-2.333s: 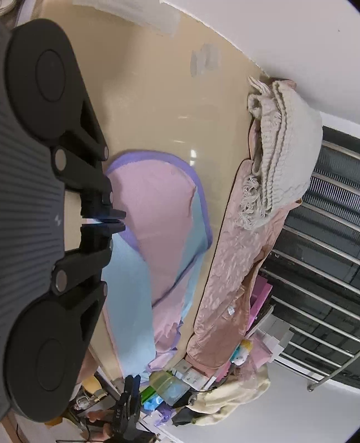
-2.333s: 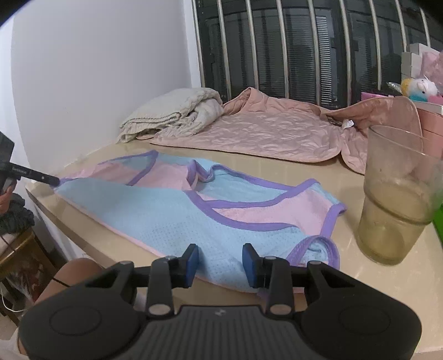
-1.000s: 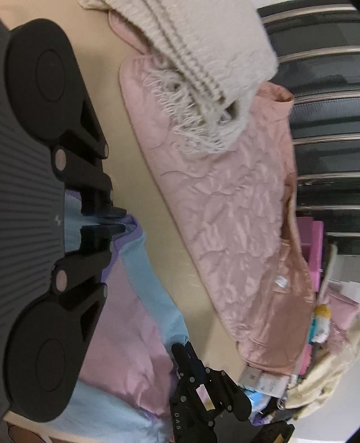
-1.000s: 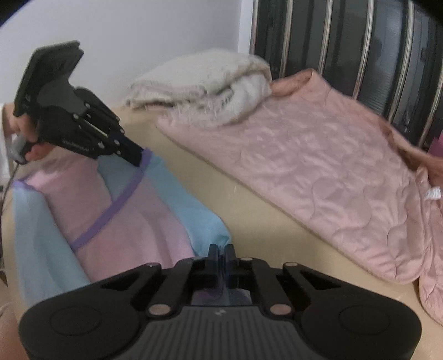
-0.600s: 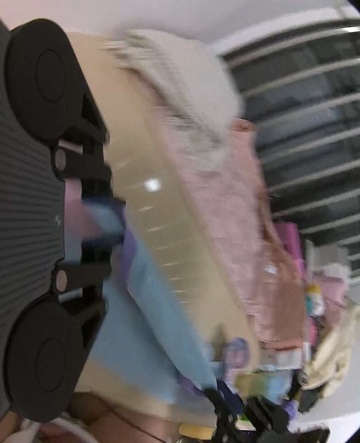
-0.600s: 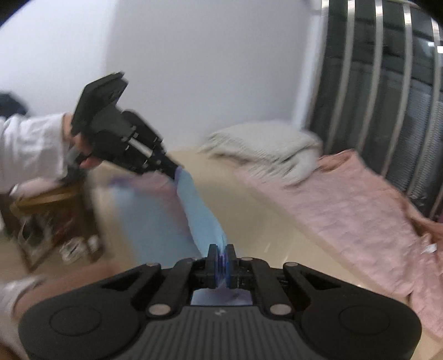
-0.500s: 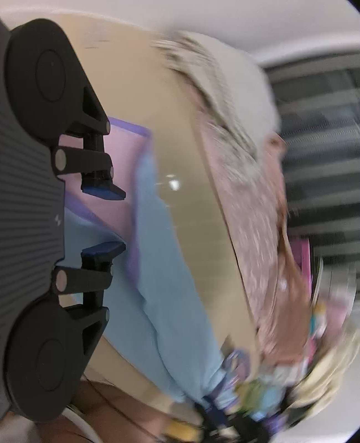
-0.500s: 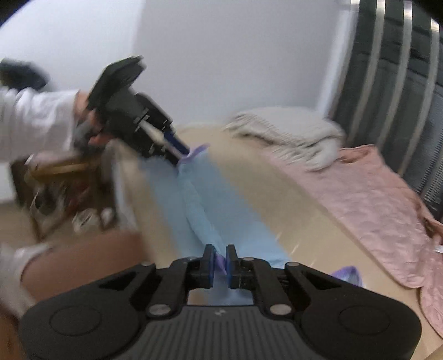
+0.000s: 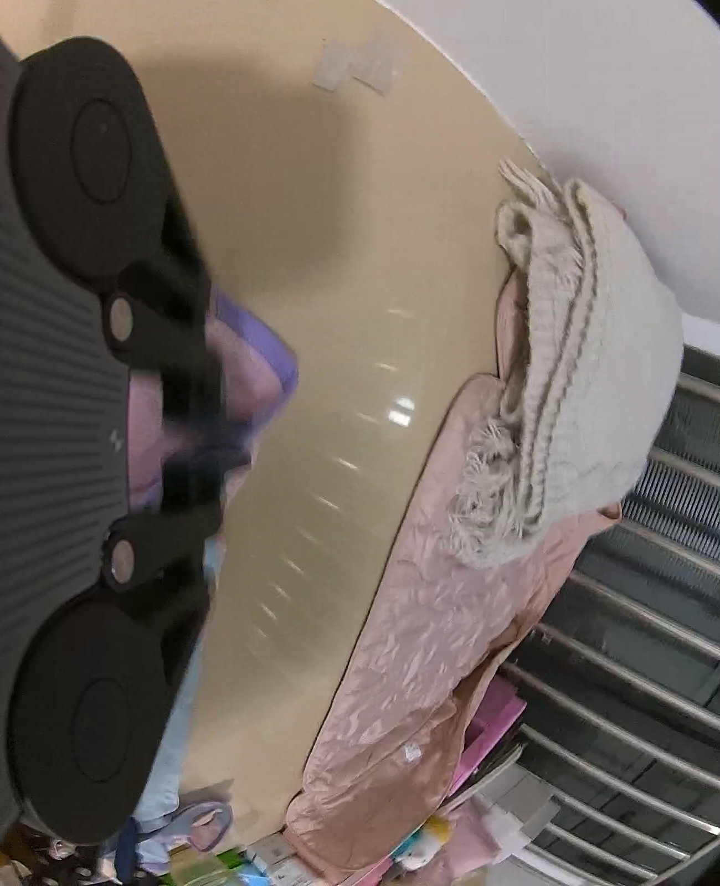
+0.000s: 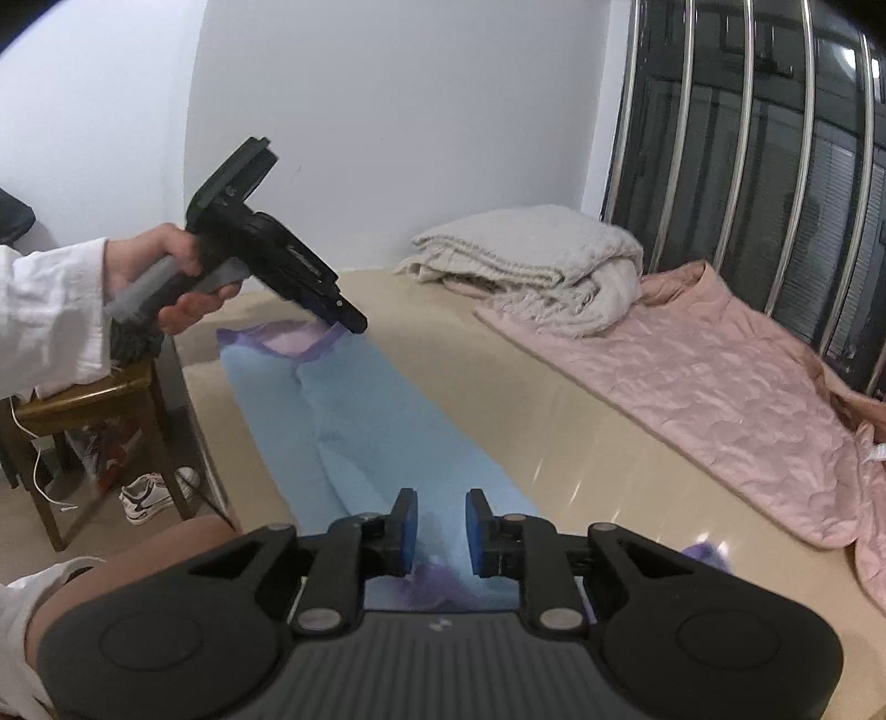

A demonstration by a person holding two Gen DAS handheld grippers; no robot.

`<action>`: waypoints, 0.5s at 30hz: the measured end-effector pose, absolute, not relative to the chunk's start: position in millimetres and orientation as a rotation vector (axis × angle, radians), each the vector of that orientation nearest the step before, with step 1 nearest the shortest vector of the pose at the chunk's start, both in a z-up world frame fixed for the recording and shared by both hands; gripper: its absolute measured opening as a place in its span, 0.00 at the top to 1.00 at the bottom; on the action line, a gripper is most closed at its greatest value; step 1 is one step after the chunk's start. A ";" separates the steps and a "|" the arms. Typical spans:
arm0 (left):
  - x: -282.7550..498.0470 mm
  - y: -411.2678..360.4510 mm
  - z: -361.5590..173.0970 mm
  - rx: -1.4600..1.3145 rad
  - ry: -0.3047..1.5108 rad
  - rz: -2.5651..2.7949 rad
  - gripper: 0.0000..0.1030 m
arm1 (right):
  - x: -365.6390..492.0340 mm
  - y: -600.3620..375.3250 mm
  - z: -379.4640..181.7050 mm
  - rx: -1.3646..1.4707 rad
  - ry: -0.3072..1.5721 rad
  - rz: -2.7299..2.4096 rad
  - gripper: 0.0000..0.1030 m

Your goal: Fold clothes

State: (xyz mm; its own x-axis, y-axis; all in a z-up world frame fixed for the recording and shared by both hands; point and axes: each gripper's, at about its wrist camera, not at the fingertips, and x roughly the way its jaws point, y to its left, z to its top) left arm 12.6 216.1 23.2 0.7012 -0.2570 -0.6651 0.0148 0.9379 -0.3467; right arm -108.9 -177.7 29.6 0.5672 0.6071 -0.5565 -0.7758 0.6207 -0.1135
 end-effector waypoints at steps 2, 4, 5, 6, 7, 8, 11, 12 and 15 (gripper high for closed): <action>2.7 231.2 20.5 -0.447 0.688 -0.137 0.98 | -113.2 -172.1 21.9 -0.390 0.508 0.805 0.83; -7.0 245.5 16.4 -0.561 0.622 -0.105 0.98 | -116.8 -170.7 13.6 -0.379 0.512 0.789 0.82; -10.0 250.2 14.0 -0.595 0.605 -0.091 0.98 | -117.2 -170.6 10.2 -0.364 0.518 0.787 0.81; -10.1 250.9 11.1 -0.592 0.616 -0.080 0.98 | -118.1 -171.1 7.2 -0.344 0.513 0.783 0.81; -10.2 251.7 8.2 -0.590 0.626 -0.068 0.96 | -117.3 -171.7 5.0 -0.328 0.507 0.778 0.80; -11.0 251.5 6.4 -0.578 0.634 -0.051 0.94 | -117.3 -172.6 4.4 -0.317 0.506 0.774 0.80; -26.5 241.2 21.3 -0.497 0.599 -0.001 0.64 | -119.2 -177.6 10.9 -0.308 0.502 0.770 0.74; -32.5 237.3 27.5 -0.470 0.584 0.013 0.59 | -122.0 -183.3 17.2 -0.299 0.482 0.751 0.74; -55.3 203.8 49.3 -0.289 0.514 -0.049 0.50 | -119.3 -210.4 38.2 -0.239 0.446 0.579 0.62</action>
State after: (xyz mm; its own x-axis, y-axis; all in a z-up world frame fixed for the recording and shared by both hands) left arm -55.3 203.8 49.3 0.8704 -0.1188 -0.4779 -0.0256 0.9582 -0.2848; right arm -119.3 -210.4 38.2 0.7456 0.4730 -0.4694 -0.5746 0.8131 -0.0934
